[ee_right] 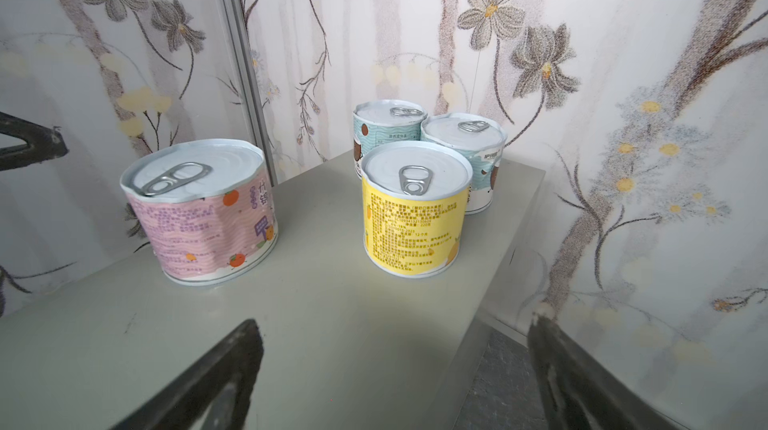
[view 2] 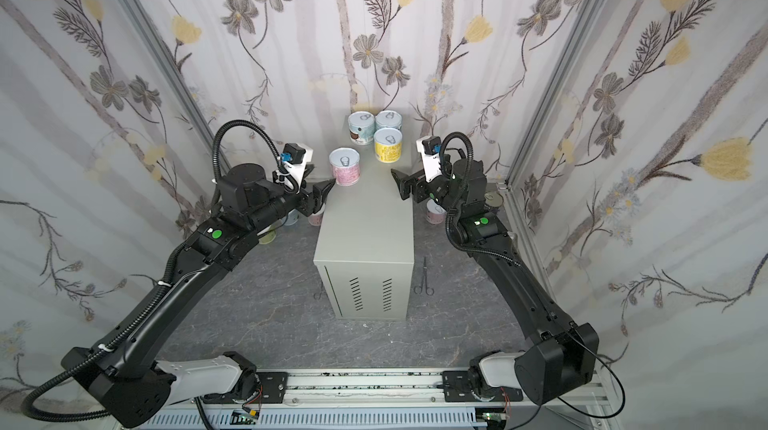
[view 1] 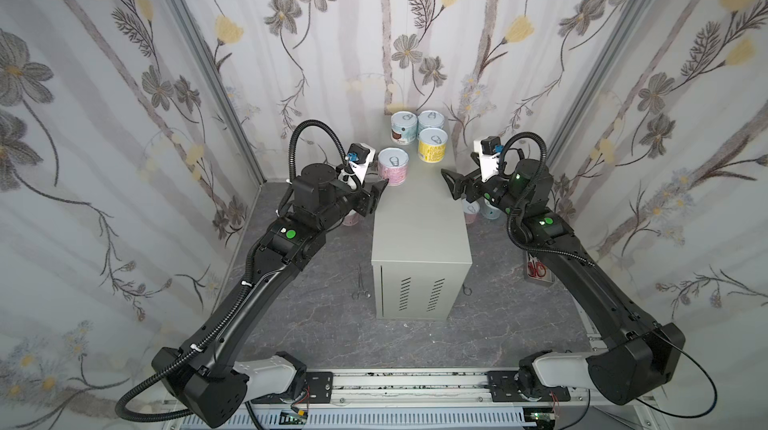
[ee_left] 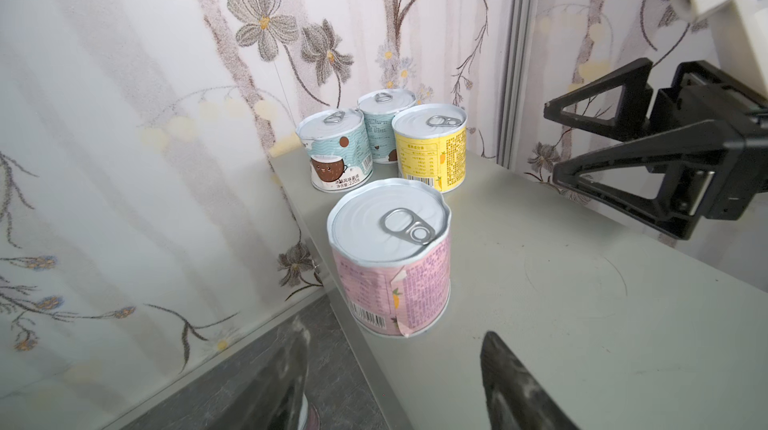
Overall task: Place and organize the canned foods onto the counter
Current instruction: 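Lower the pink can beside the yellow can while the right gripper approaches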
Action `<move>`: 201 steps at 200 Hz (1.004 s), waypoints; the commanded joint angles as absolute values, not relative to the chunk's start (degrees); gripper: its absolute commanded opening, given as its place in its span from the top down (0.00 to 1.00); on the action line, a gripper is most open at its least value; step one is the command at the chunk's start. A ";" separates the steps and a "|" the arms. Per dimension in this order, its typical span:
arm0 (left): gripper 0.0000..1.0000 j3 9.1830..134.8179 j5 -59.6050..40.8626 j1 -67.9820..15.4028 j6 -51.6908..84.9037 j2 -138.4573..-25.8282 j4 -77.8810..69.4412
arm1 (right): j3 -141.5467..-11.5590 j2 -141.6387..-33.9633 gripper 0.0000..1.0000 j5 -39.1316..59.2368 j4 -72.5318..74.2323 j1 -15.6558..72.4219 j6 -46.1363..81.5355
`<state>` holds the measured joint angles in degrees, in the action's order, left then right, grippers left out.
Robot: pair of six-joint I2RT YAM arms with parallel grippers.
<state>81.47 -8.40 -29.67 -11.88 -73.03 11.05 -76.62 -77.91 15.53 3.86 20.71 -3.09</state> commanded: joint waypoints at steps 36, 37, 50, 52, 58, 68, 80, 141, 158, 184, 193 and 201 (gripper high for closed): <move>0.35 82.65 -13.95 -27.88 -12.40 -77.88 6.15 | -78.83 -81.32 0.00 16.45 7.91 21.00 -5.25; 0.35 82.68 -13.96 -27.87 -12.39 -77.96 6.20 | -78.88 -81.40 0.00 16.44 7.95 20.96 -5.26; 0.36 83.34 -14.17 -27.78 -12.31 -79.10 6.32 | -79.01 -81.89 0.00 16.36 8.29 20.98 -5.44; 0.36 83.44 -14.18 -27.73 -12.31 -79.23 6.33 | -79.01 -81.98 0.00 16.36 8.41 20.97 -5.45; 0.36 83.73 -14.26 -27.69 -12.33 -79.73 6.33 | -79.04 -82.15 0.00 16.42 8.64 20.99 -5.45; 0.36 84.31 -14.41 -27.60 -12.23 -80.50 6.33 | -79.18 -82.39 0.00 16.44 8.87 20.99 -5.44; 0.37 85.03 -14.58 -27.52 -12.05 -81.30 6.33 | -79.34 -82.74 0.00 16.61 9.12 20.97 -5.45; 0.40 87.58 -14.82 -26.99 -11.25 -85.27 5.81 | -80.84 -84.89 0.01 17.24 9.45 21.00 -5.74; 0.40 88.52 -14.80 -26.73 -10.95 -86.46 5.71 | -81.21 -85.41 0.01 17.33 9.58 20.97 -5.79; 0.41 90.20 -15.64 -26.28 -10.46 -88.39 5.80 | -81.72 -86.11 0.02 17.58 9.73 21.01 -5.68; 0.41 90.66 -15.71 -26.19 -10.46 -88.95 5.80 | -81.93 -86.35 0.02 17.58 9.76 20.99 -5.70; 0.41 91.02 -15.80 -26.11 -10.54 -89.36 5.75 | -82.07 -86.53 0.02 17.58 9.71 20.96 -5.80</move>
